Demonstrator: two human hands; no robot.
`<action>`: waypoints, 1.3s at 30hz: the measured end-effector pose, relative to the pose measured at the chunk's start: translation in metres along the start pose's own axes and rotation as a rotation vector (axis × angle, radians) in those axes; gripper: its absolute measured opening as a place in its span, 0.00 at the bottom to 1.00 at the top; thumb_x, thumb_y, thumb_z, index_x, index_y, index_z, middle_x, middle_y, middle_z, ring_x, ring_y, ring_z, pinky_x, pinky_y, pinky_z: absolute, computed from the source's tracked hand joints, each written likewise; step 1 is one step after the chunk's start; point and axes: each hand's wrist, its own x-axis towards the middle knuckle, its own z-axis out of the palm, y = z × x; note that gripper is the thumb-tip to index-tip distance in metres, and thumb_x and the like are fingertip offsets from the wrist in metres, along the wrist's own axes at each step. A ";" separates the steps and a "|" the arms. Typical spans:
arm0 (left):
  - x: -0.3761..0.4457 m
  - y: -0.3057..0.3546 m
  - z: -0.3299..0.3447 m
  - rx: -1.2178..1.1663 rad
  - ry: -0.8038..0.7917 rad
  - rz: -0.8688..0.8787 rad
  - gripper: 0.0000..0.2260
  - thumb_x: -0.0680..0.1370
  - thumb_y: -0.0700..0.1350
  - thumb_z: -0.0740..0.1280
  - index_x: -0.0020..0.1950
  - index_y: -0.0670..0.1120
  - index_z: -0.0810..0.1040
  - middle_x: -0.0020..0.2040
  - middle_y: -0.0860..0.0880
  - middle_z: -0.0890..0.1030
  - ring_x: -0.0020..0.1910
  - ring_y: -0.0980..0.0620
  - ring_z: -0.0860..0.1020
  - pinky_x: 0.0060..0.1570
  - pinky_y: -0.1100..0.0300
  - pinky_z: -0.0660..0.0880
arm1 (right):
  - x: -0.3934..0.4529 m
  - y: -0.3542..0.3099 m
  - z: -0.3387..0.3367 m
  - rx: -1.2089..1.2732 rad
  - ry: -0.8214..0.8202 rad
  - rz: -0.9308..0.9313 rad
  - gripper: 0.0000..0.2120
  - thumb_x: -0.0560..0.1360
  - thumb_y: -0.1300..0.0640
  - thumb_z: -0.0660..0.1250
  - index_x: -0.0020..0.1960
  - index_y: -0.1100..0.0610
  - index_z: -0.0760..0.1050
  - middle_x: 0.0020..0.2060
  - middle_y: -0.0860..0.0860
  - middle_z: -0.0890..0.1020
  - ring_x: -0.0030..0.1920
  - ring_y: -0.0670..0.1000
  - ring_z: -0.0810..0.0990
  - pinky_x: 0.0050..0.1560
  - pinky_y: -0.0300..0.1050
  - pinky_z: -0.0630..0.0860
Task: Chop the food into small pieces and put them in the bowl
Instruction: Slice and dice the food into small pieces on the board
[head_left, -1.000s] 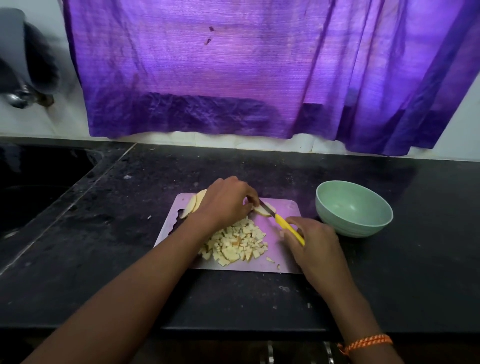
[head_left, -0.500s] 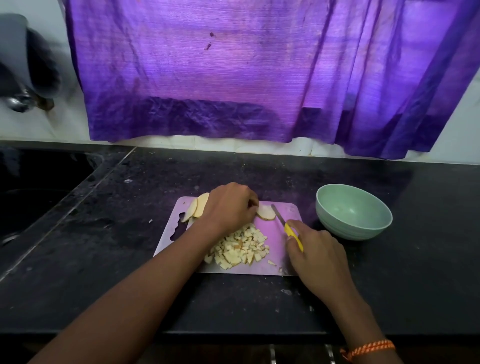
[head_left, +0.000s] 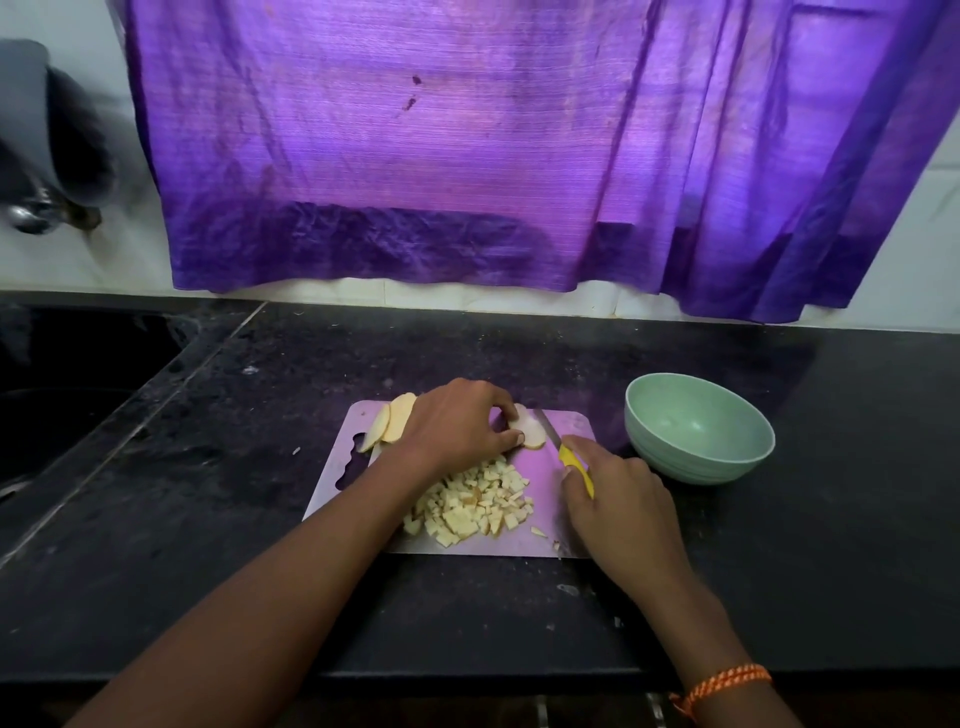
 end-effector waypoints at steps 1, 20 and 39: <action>0.000 0.000 0.000 -0.006 -0.002 0.001 0.16 0.75 0.66 0.73 0.58 0.59 0.85 0.57 0.60 0.86 0.53 0.55 0.83 0.49 0.51 0.83 | 0.000 0.000 0.000 -0.003 0.004 -0.002 0.20 0.82 0.48 0.58 0.73 0.43 0.70 0.46 0.55 0.81 0.47 0.59 0.78 0.41 0.50 0.69; -0.005 0.007 -0.004 -0.015 -0.020 0.011 0.12 0.78 0.62 0.73 0.55 0.57 0.84 0.59 0.58 0.85 0.56 0.53 0.82 0.50 0.50 0.83 | -0.050 0.002 -0.017 -0.011 -0.021 0.015 0.20 0.82 0.41 0.57 0.72 0.41 0.70 0.41 0.49 0.81 0.42 0.52 0.79 0.43 0.52 0.76; -0.002 0.003 -0.007 -0.055 -0.049 0.003 0.12 0.75 0.63 0.74 0.52 0.58 0.87 0.56 0.60 0.86 0.54 0.56 0.81 0.50 0.51 0.83 | 0.010 -0.017 0.003 -0.058 -0.008 0.023 0.20 0.82 0.49 0.59 0.74 0.43 0.71 0.51 0.57 0.82 0.50 0.60 0.79 0.43 0.49 0.69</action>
